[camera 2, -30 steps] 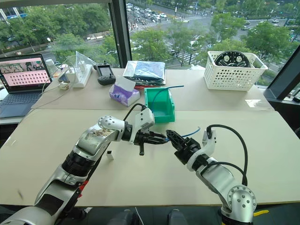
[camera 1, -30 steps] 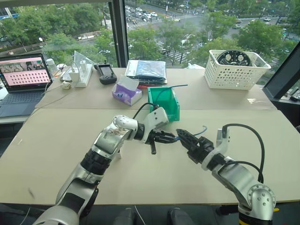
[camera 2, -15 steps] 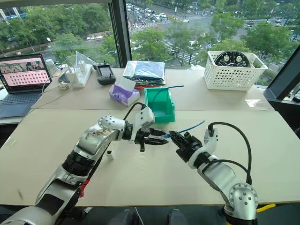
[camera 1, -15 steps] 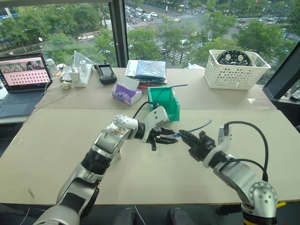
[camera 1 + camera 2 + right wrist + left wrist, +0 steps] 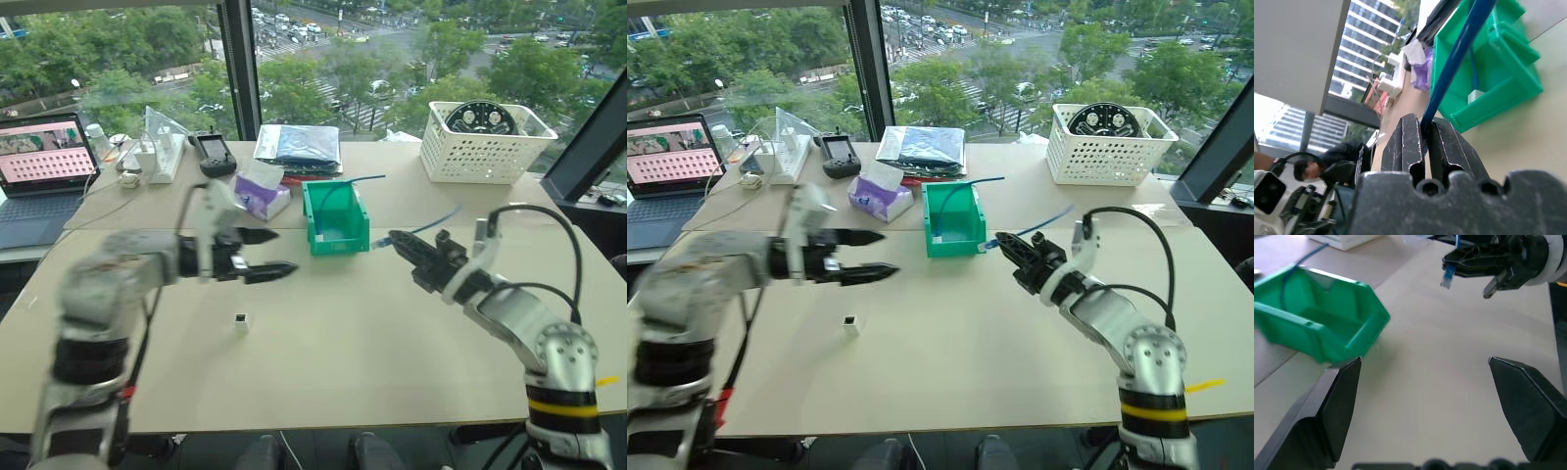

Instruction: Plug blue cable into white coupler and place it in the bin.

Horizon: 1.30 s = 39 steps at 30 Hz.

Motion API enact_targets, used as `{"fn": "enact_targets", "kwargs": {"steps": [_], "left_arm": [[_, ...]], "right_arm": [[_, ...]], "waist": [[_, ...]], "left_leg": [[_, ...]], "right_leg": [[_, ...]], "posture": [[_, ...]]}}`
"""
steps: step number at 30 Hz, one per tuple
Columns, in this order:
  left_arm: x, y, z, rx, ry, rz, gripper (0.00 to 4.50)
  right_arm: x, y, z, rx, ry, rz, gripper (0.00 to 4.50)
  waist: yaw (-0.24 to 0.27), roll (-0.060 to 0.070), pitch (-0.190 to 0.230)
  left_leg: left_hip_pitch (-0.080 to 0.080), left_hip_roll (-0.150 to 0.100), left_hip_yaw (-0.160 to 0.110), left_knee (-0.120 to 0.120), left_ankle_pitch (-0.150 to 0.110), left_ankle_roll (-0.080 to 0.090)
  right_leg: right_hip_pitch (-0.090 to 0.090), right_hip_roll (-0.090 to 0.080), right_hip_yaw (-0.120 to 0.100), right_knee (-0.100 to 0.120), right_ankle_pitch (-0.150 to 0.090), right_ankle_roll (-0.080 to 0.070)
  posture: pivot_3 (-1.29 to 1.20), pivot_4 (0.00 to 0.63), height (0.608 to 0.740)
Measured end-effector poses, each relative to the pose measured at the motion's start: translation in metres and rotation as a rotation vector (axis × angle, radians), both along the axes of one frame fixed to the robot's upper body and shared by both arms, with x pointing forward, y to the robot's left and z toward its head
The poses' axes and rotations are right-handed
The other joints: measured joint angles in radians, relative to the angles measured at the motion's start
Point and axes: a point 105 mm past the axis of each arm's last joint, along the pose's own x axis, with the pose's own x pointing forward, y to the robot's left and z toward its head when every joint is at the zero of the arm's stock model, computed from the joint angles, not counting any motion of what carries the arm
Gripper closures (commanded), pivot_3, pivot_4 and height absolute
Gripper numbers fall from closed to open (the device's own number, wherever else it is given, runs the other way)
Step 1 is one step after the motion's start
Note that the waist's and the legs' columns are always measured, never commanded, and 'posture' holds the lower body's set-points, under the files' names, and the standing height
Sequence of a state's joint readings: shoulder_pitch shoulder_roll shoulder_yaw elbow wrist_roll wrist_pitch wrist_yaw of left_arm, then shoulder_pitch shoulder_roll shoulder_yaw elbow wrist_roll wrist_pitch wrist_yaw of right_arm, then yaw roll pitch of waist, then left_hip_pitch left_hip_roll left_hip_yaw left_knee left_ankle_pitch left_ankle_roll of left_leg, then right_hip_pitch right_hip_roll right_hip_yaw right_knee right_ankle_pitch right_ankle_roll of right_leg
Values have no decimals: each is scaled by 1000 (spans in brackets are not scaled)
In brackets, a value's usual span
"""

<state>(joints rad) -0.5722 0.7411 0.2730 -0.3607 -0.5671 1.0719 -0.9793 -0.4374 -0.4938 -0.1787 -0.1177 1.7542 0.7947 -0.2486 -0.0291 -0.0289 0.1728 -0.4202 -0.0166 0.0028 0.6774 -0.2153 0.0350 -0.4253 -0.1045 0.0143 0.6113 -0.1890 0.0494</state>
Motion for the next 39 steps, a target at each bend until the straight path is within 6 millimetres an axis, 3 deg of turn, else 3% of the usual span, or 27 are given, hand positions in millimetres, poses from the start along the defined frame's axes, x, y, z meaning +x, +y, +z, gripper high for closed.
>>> {"fn": "enact_targets", "kwargs": {"steps": [3, 7, 9, 14, 21, 25, 32, 39], "left_arm": [[-9, 24, -12, 6, 9, 133, 18], [-39, 29, -77, -50, 138, 305, 18], [-47, 30, -88, -65, 118, 404, 18], [-62, 27, -106, -37, 49, 588, 18], [-52, 13, -121, 22, 18, 669, 18], [-47, 11, -150, 41, 95, 765, 18], [-44, -4, -162, 28, 121, 758, 18], [-31, -8, -156, 5, 92, 750, 18]], "right_arm": [[8, 5, -1, -35, -18, 37, 4500], [19, 7, -3, -87, -46, 52, 4500], [21, 8, -7, -107, -42, 61, 4500], [24, 5, -13, -176, -56, 63, 4500], [25, 1, -14, -235, -59, 54, 4500], [22, -4, -4, -245, -89, 35, 4500], [20, -6, 0, -257, -98, 13, 4500], [19, -9, 3, -248, -109, -7, 4500]], "waist": [[7, 0, 0], [15, -4, 0], [24, -4, 0], [33, -4, 0], [36, -1, -1], [35, -1, -1], [32, -1, -1], [31, -1, -1]], "left_leg": [[1, -1, 1, 0, 0, 0], [0, 0, 1, 0, 0, 0], [-1, -1, 0, 1, 0, 0], [1, -1, 1, 1, 0, -1], [1, -1, 1, 0, 0, 0], [0, -1, 1, 0, 0, 0], [0, 0, 1, 0, 0, 0], [-1, -1, 1, 0, 0, 0]], "right_leg": [[1, -1, 0, 0, 0, 0], [1, -2, 0, -1, 0, 0], [1, -3, 0, -1, 1, 0], [2, -3, 0, -1, 0, -4], [2, -2, 1, -1, 1, -3], [1, -2, 0, -1, 1, -1], [1, -2, 0, -1, 0, -1], [1, -2, 0, -1, 1, -1]], "posture": [[0, 150, 740], [0, 150, 740], [0, 150, 740], [0, 150, 740], [0, 150, 740], [0, 150, 740], [0, 150, 740], [0, 150, 740]]}}
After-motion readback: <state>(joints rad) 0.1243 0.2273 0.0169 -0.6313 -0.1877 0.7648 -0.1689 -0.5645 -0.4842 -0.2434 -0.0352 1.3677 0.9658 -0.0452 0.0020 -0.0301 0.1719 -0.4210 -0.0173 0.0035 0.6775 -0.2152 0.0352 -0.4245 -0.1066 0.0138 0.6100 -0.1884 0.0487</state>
